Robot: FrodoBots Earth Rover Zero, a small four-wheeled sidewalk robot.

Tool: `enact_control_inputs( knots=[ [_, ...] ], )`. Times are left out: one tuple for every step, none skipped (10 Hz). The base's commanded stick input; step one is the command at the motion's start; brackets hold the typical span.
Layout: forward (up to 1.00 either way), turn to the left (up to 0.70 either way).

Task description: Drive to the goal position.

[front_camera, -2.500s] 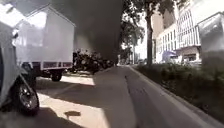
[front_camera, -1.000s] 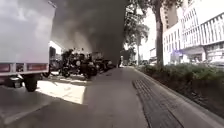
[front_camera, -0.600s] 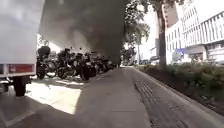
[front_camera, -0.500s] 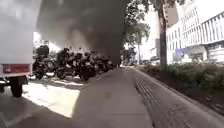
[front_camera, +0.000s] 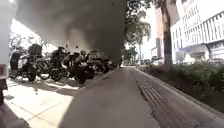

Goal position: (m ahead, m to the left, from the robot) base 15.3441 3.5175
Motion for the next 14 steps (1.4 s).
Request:
enact_control_inputs(
  knots=[
    [0.7,-0.07],
    [0.7,0.0],
    [0.7,0.0],
    [0.7,0.0],
    [0.7,0.0],
    [0.7,0.0],
    [0.7,0.0],
    [0.7,0.0],
    [0.7,-0.01],
    [0.7,-0.01],
    [0.7,-0.01],
    [0.7,-0.02],
    [0.7,-0.02],
    [0.7,-0.08]
  ],
)
